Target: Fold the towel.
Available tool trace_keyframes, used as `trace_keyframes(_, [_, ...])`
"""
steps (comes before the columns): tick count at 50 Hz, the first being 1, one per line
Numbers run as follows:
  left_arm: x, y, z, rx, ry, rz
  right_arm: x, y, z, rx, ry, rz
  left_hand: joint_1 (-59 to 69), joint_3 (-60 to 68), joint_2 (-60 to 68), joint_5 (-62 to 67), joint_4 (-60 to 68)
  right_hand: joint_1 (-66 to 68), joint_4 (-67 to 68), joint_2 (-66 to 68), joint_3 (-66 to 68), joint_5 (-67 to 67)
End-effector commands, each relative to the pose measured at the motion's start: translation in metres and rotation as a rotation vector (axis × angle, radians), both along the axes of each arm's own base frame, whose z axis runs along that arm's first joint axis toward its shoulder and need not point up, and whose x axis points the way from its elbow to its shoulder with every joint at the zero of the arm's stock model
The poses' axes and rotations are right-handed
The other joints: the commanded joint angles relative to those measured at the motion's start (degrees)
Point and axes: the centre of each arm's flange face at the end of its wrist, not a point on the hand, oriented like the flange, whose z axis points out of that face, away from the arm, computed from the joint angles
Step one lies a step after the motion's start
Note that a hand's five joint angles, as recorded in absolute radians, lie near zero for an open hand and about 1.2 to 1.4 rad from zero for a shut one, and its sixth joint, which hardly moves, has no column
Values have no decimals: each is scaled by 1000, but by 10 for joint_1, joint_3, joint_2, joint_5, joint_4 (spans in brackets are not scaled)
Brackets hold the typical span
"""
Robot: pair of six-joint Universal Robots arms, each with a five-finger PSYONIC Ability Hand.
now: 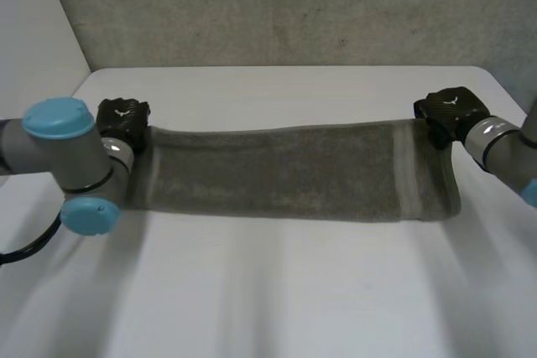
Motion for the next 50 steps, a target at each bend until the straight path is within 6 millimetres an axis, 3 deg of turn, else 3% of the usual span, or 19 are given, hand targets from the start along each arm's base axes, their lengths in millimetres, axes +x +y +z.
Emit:
trace_keyframes(1, [-12,-12,-15,-25,-2,-17,3,-13,-24,-2,15,-38,-46,-79,-79,-68,-80,-175,-177,-178,-175,-184])
trace_keyframes(2, [-12,-13,-18,-28,-3,-14,3,-13,-24,-2,15,-39,-282,-315,-315,-304,-316,-177,-179,-180,-177,-186])
trace_keyframes(3, [-12,-13,-18,-28,-3,-14,2,-14,-27,0,22,-54,-284,-318,-317,-307,-318,-658,-660,-662,-658,-667])
trace_keyframes(4, [-14,-12,-20,-24,-8,-15,2,-15,-31,5,29,-72,-469,-502,-502,-491,-503,-662,-664,-666,-662,-671])
trace_keyframes(5, [-14,-12,-20,-24,-8,-15,2,-15,-31,5,29,-72,-471,-504,-504,-493,-505,-662,-664,-666,-662,-671])
trace_keyframes(6, [-15,-11,-23,-17,-8,-18,0,-15,-32,10,34,-94,-561,-594,-594,-583,-595,-662,-664,-666,-662,-671])
trace_keyframes(12, [-15,-4,-26,6,-14,-21,-1,-11,-30,17,39,-119,-560,-593,-593,-582,-594,-662,-664,-666,-662,-671])
trace_keyframes(13, [-14,-1,-26,14,-11,-20,0,-6,-16,-1,26,-117,-560,-593,-593,-582,-594,-662,-664,-666,-662,-671])
trace_keyframes(14, [-12,0,-17,3,-5,-15,0,-6,-15,-1,26,-117,-560,-593,-593,-582,-594,-662,-664,-666,-662,-671])
trace_keyframes(15, [-12,0,-16,3,-5,-15,0,2,13,-48,-1,-118,-560,-593,-593,-582,-594,-662,-664,-666,-662,-671])
trace_keyframes(16, [-8,2,-3,-16,4,-10,-2,9,32,-75,-20,-124,-559,-592,-592,-581,-593,-662,-664,-666,-662,-671])
trace_keyframes(18, [-5,6,8,-27,10,-5,-3,18,44,-86,-36,-125,-559,-592,-592,-581,-593,-662,-664,-666,-662,-671])
trace_keyframes(22, [5,31,43,-48,45,-3,-6,36,56,-75,-42,-126,-554,-587,-587,-576,-588,-662,-664,-666,-662,-671])
trace_keyframes(25, [9,43,49,-40,72,-4,-9,51,60,-44,-35,-127,-552,-585,-585,-574,-586,-662,-664,-666,-662,-671])
trace_keyframes(27, [15,63,56,-21,130,0,-11,64,62,-2,-28,-127,-550,-583,-583,-572,-584,-662,-664,-666,-662,-671])
trace_keyframes(29, [17,73,56,0,167,2,-12,87,48,103,-14,-115,-549,-582,-582,-571,-583,-623,-625,-627,-623,-632])
trace_keyframes(37, [17,107,32,127,248,-63,-11,107,9,208,-12,-67,-549,-582,-582,-571,-583,-546,-547,-549,-546,-555])
trace_keyframes(43, [17,109,29,144,257,-84,-15,97,-24,243,-12,-79,-549,-582,-582,-571,-583,-524,-525,-527,-524,-533])
trace_keyframes(50, [16,110,30,146,266,-89,-17,89,-37,220,-9,-87,-550,-583,-583,-572,-584,-438,-440,-441,-438,-447])
